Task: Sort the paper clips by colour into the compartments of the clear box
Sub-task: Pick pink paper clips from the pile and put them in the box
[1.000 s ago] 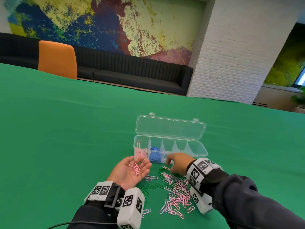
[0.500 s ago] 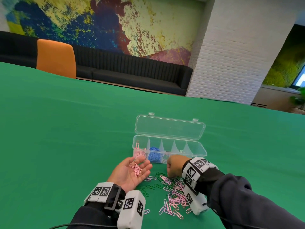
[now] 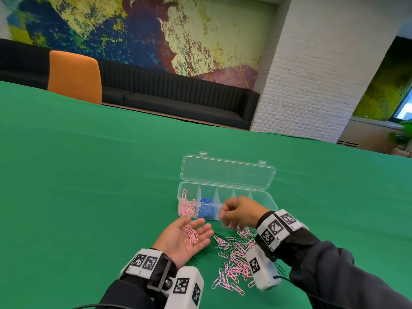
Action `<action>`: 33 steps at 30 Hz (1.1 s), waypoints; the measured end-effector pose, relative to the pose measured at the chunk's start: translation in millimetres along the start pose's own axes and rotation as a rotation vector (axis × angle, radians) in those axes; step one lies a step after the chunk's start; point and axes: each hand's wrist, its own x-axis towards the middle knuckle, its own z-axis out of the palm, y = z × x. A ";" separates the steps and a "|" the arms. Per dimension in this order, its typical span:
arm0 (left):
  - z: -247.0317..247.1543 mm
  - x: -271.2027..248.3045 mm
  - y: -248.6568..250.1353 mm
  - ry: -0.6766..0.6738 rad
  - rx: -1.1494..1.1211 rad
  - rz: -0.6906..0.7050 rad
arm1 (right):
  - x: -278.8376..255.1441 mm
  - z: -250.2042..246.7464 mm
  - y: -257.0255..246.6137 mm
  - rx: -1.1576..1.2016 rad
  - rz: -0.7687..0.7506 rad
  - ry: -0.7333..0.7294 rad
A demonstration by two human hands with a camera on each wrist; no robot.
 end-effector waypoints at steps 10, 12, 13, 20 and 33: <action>0.4 -1.6 1.0 0.031 -0.074 0.039 | 11.6 38.6 -6.7 -0.662 0.132 -0.058; -0.4 -1.9 1.6 0.029 -0.075 0.043 | 14.5 42.1 -4.7 -0.689 0.171 -0.065; -0.7 -2.0 1.8 0.027 -0.074 0.043 | 14.7 40.7 -5.0 -0.680 0.166 -0.063; -0.9 0.0 0.3 0.031 -0.033 0.027 | 2.1 14.3 -2.9 -0.304 0.104 -0.036; 2.2 -3.8 0.7 -0.032 -0.132 0.001 | -11.8 14.2 11.0 -0.518 0.090 -0.159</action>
